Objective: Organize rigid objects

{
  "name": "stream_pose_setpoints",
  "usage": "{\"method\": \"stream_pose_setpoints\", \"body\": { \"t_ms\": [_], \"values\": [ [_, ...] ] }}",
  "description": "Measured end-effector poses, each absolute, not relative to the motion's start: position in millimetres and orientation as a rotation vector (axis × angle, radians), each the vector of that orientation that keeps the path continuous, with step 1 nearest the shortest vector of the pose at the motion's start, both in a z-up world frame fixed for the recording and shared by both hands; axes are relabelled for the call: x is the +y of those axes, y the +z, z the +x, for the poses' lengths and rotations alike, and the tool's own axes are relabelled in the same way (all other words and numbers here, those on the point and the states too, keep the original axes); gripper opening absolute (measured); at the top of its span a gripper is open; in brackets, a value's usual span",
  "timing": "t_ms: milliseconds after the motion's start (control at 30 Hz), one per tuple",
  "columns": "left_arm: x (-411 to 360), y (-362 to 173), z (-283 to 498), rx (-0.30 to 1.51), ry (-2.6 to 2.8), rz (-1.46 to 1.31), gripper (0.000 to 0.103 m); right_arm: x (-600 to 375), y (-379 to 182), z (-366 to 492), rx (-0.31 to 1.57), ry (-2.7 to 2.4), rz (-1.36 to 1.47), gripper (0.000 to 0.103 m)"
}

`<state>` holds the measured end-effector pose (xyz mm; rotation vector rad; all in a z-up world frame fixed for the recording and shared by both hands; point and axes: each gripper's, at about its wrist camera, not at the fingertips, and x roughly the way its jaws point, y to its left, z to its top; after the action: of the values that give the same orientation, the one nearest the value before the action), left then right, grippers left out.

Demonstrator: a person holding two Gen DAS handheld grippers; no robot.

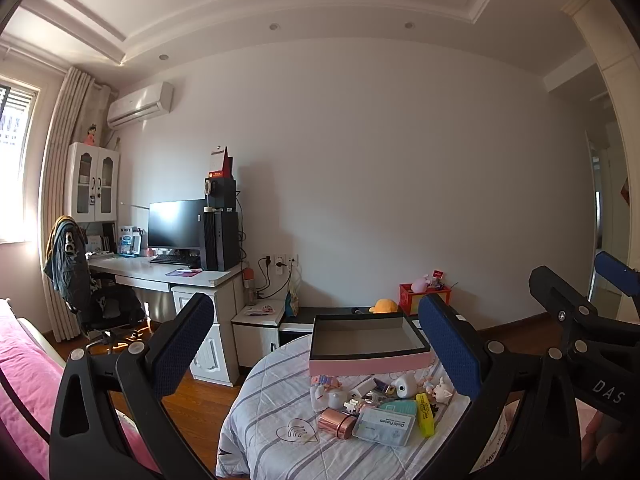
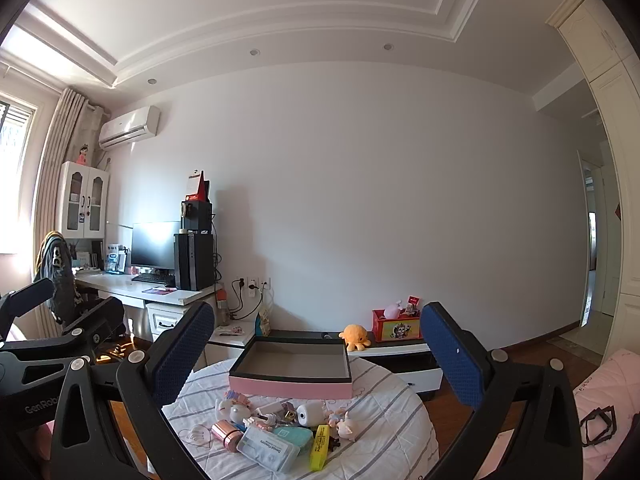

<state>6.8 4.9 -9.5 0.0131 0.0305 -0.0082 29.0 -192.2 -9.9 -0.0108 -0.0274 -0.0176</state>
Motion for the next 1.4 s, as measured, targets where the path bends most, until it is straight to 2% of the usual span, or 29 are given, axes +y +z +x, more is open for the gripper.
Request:
{"method": "stream_pose_setpoints", "body": {
  "t_ms": [1400],
  "values": [
    [3.6,-12.2,9.1,0.033,0.000,0.019,0.103,-192.7,-7.7,29.0,-0.021,-0.017,-0.008,0.103]
  ]
}}
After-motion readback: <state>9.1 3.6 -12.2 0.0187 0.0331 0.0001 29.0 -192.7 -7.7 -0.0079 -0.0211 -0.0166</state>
